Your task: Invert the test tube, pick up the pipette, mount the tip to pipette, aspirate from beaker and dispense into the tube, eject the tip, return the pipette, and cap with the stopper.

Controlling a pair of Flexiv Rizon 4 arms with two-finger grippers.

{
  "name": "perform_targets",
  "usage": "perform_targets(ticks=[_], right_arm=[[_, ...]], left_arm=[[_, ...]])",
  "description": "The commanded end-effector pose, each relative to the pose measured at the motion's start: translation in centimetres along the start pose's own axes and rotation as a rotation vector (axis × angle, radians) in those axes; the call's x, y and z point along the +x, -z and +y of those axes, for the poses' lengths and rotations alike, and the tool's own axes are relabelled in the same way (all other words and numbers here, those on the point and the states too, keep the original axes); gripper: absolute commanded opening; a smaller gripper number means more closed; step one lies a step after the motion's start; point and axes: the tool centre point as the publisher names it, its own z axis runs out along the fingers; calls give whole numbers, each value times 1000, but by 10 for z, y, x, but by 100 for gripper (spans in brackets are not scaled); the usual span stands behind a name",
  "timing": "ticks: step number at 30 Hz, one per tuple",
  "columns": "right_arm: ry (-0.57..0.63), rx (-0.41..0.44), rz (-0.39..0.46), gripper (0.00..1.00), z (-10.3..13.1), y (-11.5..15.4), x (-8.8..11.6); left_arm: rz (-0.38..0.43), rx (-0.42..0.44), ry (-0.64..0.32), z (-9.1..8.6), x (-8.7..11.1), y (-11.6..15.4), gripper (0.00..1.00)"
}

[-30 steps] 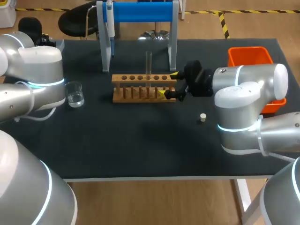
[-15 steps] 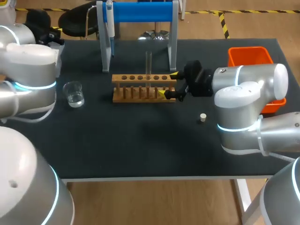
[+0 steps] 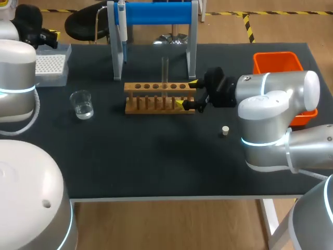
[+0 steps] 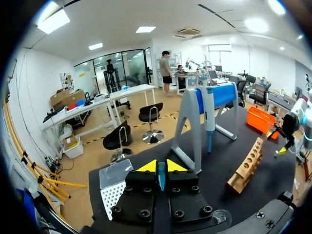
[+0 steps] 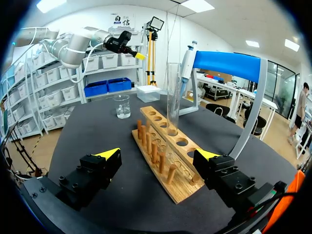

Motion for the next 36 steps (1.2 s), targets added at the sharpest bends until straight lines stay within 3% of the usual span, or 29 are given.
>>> perform_targets(ticks=[1,5,15,24,36], right_arm=[[0,2,1,100,0,1,0],[0,2,1,100,0,1,0],[0,2,1,100,0,1,0],[0,2,1,100,0,1,0],[0,2,1,100,0,1,0]], left_arm=[[31,-24,4,-4,2,3,0],[118,-56,-32,-14,29,21,0],[324,-99,-156,-37,131,64,0],[581,-99,-180,-44,221,82,0],[581,-99,-180,-44,221,82,0]])
